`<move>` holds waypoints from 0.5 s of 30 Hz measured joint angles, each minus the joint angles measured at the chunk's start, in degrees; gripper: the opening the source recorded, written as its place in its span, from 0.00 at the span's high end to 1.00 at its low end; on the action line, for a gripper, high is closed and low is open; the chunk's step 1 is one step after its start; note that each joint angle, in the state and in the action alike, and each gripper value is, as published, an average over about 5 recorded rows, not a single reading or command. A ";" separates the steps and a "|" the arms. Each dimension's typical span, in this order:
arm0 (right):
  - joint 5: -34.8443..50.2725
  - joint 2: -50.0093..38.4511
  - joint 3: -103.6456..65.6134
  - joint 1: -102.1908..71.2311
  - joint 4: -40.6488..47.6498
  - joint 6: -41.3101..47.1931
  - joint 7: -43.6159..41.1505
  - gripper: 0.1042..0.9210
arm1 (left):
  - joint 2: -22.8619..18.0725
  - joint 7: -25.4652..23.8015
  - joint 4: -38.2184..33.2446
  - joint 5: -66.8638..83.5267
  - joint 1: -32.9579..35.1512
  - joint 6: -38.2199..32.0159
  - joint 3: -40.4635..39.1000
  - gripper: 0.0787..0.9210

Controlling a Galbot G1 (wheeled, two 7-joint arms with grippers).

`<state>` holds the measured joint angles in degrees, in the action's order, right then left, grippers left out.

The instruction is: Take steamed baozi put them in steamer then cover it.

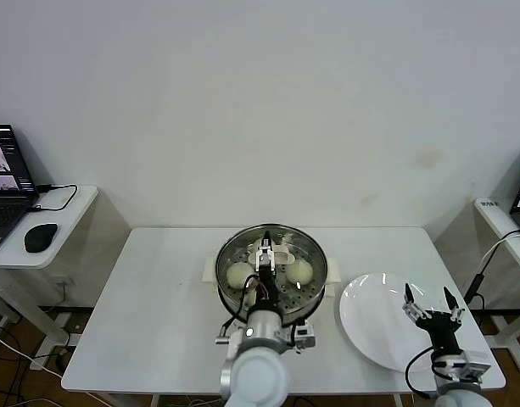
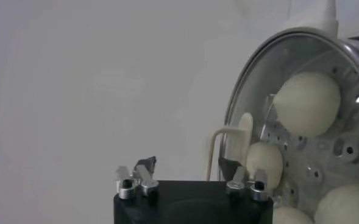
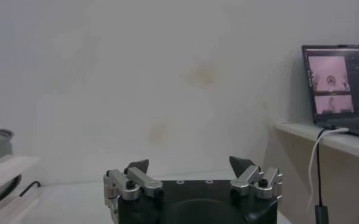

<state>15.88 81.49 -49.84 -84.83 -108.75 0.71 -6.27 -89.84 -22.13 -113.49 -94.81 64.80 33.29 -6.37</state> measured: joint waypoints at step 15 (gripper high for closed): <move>2.04 -2.91 2.86 -3.20 -2.55 1.56 0.95 0.12 | 6.72 5.84 -14.16 23.05 6.19 -4.93 10.35 0.12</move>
<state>17.92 78.58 -46.98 -88.03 -111.30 2.28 -5.32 -83.12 -16.29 -127.65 -71.76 70.99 28.36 3.98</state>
